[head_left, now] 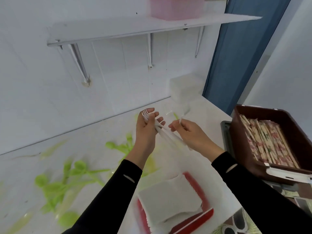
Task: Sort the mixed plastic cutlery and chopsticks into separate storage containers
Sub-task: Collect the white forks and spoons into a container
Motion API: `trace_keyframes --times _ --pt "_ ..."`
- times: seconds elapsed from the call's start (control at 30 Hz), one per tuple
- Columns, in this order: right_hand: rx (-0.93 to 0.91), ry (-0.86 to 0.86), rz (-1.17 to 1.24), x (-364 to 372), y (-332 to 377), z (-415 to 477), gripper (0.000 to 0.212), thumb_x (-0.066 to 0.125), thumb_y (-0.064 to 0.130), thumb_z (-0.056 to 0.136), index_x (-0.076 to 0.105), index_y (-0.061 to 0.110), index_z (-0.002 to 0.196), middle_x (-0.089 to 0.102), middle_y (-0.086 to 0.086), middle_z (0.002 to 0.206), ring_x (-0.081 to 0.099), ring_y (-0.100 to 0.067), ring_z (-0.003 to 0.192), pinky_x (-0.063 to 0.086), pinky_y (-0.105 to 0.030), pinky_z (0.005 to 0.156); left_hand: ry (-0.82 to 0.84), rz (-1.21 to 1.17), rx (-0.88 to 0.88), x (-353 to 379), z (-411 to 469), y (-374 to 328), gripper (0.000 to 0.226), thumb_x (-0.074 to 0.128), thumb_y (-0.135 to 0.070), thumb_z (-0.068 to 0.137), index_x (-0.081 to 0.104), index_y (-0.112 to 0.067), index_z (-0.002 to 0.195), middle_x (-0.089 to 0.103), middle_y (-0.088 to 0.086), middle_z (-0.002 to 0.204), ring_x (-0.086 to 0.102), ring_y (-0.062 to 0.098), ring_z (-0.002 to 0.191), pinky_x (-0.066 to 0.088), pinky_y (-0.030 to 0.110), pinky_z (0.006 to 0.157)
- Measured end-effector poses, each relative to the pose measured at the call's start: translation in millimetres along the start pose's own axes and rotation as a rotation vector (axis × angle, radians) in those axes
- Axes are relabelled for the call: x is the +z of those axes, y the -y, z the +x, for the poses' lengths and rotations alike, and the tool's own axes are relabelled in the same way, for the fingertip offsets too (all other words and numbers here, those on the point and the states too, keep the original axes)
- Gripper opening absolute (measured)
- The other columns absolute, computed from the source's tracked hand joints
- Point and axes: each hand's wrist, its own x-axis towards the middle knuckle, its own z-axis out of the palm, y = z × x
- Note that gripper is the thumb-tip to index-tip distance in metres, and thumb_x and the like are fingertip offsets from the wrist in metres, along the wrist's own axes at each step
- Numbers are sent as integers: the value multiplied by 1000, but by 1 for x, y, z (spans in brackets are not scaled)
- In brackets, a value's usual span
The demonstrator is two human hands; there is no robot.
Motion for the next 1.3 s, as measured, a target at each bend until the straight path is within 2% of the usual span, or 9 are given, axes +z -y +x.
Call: trace_keyframes --times 0.2,0.37,0.43,0.53,0.67,0.8,0.97,1.13,1.3 --pt "-16 139 -72 -16 -21 38 38 58 49 94 71 28 66 76 8 90 67 -17 99 51 -31 84 -235 59 -56 14 28 14 15 44 -20 105 53 -8 103 55 1 82 52 11 61 49 21 58" --pt "-159 142 -211 -13 -37 62 55 56 42 97 42 10 56 47 3 49 50 -18 52 34 -30 55 -256 106 -210 18 39 31 44 39 -51 102 54 -10 100 47 0 84 48 13 69 52 24 63" --pt "-211 144 -254 -8 -43 67 53 56 39 98 44 7 56 46 -9 52 53 -34 56 35 -36 52 -183 112 -254 15 38 35 56 43 -64 94 53 -10 104 52 0 89 52 13 75 52 24 70" --pt "-273 175 -350 -1 -50 78 52 55 38 99 37 26 52 72 -10 77 54 -31 52 38 -36 49 -153 78 -179 10 38 46 37 47 -48 100 50 -11 98 61 -4 78 64 9 76 51 24 78" --pt "-357 239 -417 3 -57 88 42 52 42 99 55 22 63 71 -10 87 63 -28 58 48 -37 57 -210 62 -101 -1 42 58 15 53 -22 99 44 -11 104 48 -1 91 57 13 80 49 25 80" --pt "-241 331 -213 5 -70 100 66 46 64 92 64 0 84 70 -10 85 70 -17 66 57 -45 70 -369 53 -96 2 44 64 25 34 -24 108 49 -5 113 57 9 100 63 20 85 53 33 83" --pt "-153 282 -133 0 -62 107 35 40 45 102 59 22 122 57 7 74 55 -11 63 48 -26 58 -478 33 -29 3 45 62 26 32 -25 108 50 -7 111 46 9 99 63 20 79 57 33 74" --pt "-39 409 -135 -1 -57 95 24 33 48 101 31 29 116 47 4 77 51 -14 68 35 -31 63 -457 -9 -112 5 45 63 45 44 -55 98 52 -11 105 42 3 91 54 16 71 54 33 76" --pt "-329 321 -289 11 -64 84 6 32 26 104 36 22 103 46 8 84 40 -10 54 25 -27 50 -389 24 -144 6 43 59 60 43 -66 89 48 -10 110 54 11 101 62 18 84 54 24 75"
